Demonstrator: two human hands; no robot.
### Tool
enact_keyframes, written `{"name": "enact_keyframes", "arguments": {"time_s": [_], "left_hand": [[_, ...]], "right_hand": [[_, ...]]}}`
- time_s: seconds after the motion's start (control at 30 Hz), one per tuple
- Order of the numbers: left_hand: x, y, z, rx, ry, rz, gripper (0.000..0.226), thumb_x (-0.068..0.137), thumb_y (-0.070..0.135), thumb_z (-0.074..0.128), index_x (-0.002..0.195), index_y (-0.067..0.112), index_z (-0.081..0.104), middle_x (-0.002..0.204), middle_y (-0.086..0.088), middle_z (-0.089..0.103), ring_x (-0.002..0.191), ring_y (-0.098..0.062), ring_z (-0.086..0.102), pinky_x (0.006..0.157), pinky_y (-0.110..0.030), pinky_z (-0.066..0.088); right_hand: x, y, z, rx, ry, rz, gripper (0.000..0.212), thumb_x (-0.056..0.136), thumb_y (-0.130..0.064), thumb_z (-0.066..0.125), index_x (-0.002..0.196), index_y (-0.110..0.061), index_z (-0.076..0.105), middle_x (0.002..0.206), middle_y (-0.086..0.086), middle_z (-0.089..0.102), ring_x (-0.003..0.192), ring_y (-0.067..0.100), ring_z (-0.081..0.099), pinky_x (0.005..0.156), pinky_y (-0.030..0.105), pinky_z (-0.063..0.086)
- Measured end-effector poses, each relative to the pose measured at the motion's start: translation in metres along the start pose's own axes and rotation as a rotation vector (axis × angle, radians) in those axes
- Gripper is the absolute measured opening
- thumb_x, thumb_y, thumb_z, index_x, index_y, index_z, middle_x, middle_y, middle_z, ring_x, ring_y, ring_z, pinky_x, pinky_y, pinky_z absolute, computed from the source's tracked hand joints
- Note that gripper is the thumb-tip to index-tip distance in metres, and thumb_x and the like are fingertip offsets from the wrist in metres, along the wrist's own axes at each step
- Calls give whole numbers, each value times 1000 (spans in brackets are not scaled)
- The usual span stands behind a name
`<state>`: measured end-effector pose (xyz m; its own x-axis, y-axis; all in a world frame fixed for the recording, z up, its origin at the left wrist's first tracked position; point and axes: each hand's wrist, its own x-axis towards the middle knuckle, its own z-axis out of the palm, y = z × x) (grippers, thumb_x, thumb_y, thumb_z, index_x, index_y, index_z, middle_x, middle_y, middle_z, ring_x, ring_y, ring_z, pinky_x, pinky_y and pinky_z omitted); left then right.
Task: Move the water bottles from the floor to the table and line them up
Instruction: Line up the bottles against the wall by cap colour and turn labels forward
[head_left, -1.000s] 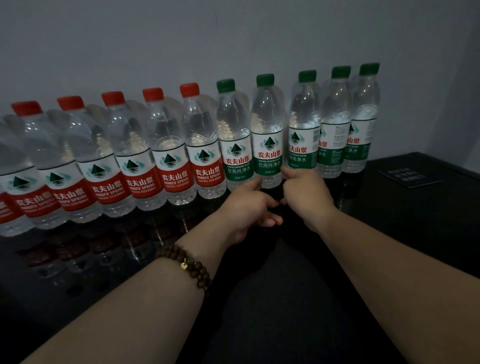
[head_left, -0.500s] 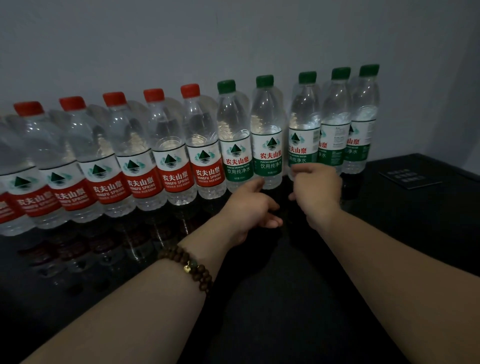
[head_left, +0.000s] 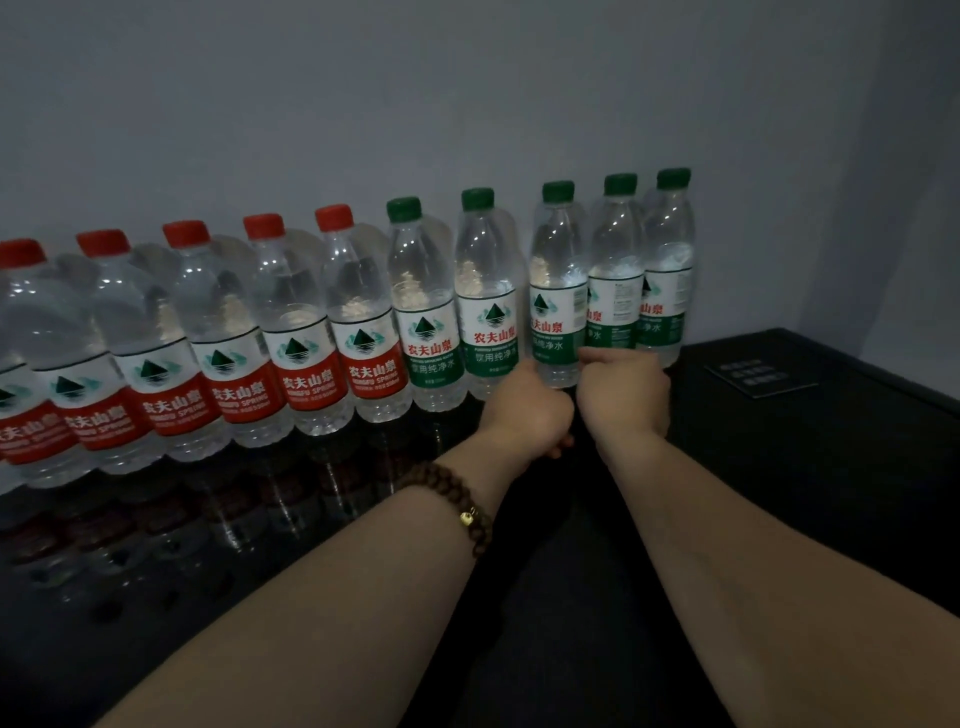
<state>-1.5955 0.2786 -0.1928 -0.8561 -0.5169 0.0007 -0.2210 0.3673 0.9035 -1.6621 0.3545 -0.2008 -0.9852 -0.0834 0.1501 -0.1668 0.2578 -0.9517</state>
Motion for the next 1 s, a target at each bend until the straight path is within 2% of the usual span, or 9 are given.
{"name": "enact_keyframes", "arguments": {"time_s": [0.1,0.23,0.43,0.53,0.7,0.77,0.83,0.9,1.0], "left_hand": [[10,-7,3,23,28,47,59,83,8,52,138,30,48,85,-12,75,59,-25,69,47,-29,51],[21,-8,3,-32,-21,79,63,86,4,49,142,33,43,99,-11,73,54,-19,64,41,-25,45],[23,-11,1,-88,-71,93,64,86,-4,46,134,39,42,97,-11,73,47,-16,62,39,-24,43],[23,-14,2,-157,-32,93,60,85,-4,45,135,29,52,102,-3,74,48,-22,65,39,-26,44],[26,-15,3,-155,108,64,69,81,-5,42,148,12,52,120,0,73,48,-30,69,42,-30,51],[24,-15,3,-133,152,81,62,80,0,46,138,13,60,103,7,75,51,-32,72,48,-41,60],[22,-14,4,-116,135,115,49,80,7,50,124,21,65,89,2,75,53,-32,72,51,-47,62],[20,-12,4,-108,66,125,43,78,14,52,117,33,58,88,-6,76,54,-28,71,49,-38,59],[19,-10,5,-69,2,115,52,68,22,51,116,43,50,84,-10,75,60,-27,70,52,-32,53]], "right_hand": [[2,1,1,-26,-12,-18,39,88,-17,56,114,-36,78,120,-8,75,99,21,70,81,32,58],[5,2,1,-26,2,-17,38,88,-17,56,110,-38,79,114,-9,77,85,16,65,71,29,55],[5,1,0,-51,-13,-3,42,89,-19,54,118,-39,77,117,-9,76,93,18,69,78,32,59],[5,2,1,-54,-18,4,45,88,-19,52,121,-39,75,119,-9,75,96,21,70,83,38,60],[4,0,4,-97,-32,-21,46,90,-23,50,129,-41,69,121,-9,73,99,22,68,86,40,58],[4,-1,4,-93,-30,-14,46,91,-23,51,128,-40,70,123,-9,73,101,22,68,87,39,58],[4,-1,3,-48,10,5,43,88,-20,52,120,-37,75,119,-8,74,95,21,69,82,37,60],[5,-1,2,-19,36,11,41,87,-16,53,115,-33,78,117,-7,75,92,20,69,79,34,60],[4,0,2,-48,-16,1,41,87,-18,53,116,-35,77,120,-9,75,97,20,69,82,34,59]]}}
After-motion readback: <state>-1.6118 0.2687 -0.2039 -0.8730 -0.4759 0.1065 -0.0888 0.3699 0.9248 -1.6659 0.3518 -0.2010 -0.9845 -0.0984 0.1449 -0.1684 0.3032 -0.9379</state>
